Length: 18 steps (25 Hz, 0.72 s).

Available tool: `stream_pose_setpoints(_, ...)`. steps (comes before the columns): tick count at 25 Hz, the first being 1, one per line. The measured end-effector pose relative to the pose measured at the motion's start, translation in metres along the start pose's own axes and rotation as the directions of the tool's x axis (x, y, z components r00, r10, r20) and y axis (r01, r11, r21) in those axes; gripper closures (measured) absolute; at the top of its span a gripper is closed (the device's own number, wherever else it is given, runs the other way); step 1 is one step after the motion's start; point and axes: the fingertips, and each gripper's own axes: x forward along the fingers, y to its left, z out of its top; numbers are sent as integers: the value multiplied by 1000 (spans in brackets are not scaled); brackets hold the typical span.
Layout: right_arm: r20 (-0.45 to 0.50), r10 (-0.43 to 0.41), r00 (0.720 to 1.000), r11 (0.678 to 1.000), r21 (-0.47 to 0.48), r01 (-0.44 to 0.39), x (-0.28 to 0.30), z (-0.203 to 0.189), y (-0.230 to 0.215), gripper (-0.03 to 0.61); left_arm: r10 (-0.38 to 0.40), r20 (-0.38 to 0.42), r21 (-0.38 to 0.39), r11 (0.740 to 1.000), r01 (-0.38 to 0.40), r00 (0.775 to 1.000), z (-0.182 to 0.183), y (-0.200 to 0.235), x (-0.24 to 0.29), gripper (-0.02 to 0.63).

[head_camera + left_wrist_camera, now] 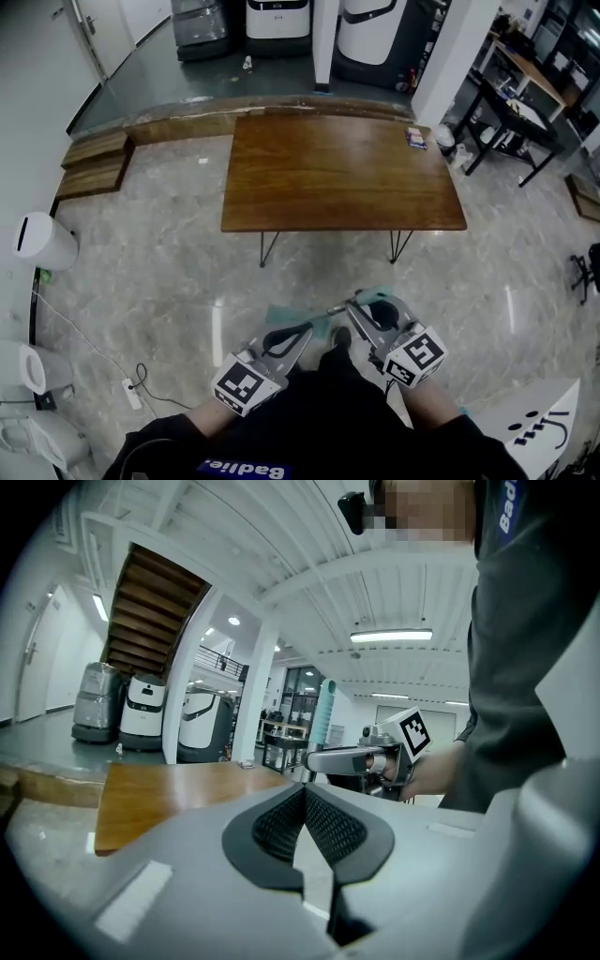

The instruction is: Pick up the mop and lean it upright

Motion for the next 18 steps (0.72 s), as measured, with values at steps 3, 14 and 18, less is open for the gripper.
stream_pose_setpoints(3,-16,54,998,999,4,-54,16,-1,-6,472,58,-2,-11,998,-58,998,4,14,3,595)
stream_pose_setpoints(14,-79,228,971,972,70,-222,56,-21,-55,469,232,-42,-29,972,-234,972,15,44,60,595)
stream_pose_setpoints(18,-111,291,950,956,77,-283,67,-29,-76,468,302,-65,-35,952,-305,951,22,57,75,595)
